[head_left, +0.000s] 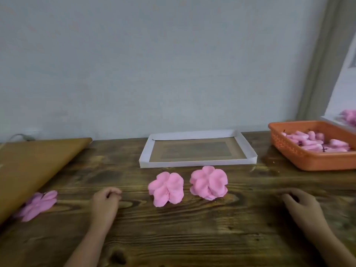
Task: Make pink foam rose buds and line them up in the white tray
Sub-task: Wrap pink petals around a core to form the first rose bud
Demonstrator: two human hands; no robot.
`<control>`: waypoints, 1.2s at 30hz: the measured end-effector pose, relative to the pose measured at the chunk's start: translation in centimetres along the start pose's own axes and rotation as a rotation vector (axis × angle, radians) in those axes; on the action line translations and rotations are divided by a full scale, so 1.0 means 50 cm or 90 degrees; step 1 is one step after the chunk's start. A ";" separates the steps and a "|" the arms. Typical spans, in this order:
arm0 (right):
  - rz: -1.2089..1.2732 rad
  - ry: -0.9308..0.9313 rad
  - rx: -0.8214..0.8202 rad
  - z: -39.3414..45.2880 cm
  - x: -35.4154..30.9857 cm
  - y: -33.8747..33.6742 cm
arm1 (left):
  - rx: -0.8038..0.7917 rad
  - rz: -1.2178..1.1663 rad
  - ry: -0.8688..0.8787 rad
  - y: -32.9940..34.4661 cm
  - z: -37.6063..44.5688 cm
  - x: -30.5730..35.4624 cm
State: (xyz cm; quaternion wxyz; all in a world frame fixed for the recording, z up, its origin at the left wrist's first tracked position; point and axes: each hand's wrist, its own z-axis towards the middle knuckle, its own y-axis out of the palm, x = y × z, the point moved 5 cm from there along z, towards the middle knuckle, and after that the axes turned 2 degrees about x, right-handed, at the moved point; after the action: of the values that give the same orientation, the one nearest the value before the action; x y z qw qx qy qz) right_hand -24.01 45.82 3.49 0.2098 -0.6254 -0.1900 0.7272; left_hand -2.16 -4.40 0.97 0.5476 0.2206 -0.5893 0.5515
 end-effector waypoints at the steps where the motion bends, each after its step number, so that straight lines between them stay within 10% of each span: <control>1: -0.001 -0.010 0.008 0.001 0.005 0.002 | -0.004 -0.010 0.008 0.001 0.000 0.001; 27: 0.079 -0.123 0.031 0.183 -0.081 0.152 | -0.107 -0.027 0.029 0.213 0.048 0.126; 36: -0.147 -0.031 -0.081 0.214 -0.077 0.191 | -0.108 0.144 0.001 0.220 0.061 0.129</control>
State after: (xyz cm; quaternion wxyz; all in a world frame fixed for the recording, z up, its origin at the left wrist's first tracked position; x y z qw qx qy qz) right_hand -34.76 35.57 3.10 0.2474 -0.5935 -0.3111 0.6998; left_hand -14.87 -1.67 2.85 0.4992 0.1057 -0.6544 0.5581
